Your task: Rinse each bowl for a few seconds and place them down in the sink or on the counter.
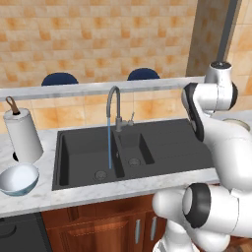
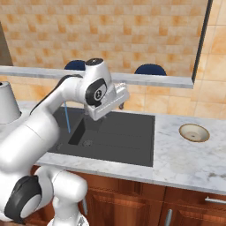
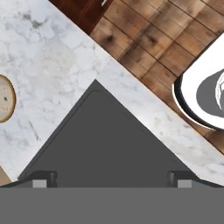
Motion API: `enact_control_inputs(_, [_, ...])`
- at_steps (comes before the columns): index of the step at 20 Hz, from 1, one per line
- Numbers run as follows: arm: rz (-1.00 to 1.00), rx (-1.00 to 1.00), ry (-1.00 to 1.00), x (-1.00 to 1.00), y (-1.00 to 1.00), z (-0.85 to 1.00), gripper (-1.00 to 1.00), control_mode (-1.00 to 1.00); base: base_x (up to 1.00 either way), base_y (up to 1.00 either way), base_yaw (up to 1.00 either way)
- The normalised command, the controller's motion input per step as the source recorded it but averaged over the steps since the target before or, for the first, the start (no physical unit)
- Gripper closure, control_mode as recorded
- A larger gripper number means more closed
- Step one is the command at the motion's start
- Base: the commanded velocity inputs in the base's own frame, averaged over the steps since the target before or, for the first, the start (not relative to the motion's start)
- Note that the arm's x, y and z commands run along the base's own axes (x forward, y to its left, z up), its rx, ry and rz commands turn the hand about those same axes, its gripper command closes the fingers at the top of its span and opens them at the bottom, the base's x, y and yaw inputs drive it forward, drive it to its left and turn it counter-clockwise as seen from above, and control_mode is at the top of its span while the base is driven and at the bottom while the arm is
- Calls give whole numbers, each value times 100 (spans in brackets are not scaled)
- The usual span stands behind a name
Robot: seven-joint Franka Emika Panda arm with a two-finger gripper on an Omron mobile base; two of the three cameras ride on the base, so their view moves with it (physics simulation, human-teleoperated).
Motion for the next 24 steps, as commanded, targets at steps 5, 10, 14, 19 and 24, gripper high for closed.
enact_control_inputs(5, [-1,-1,0,20,-30,-20,-100,-100,0,0,0])
enact_control_inputs(10, [0,-1,0,24,-32,-22,-100,-100,0,0,0])
enact_control_inputs(14, [0,-1,0,25,-30,-20,-100,-100,0,0,0])
enact_control_inputs(19, [-1,-1,0,13,-36,-18,-100,-100,0,0,0])
enact_control_inputs(24, [-4,-1,-2,-1,-28,-20,-100,-100,0,0,0])
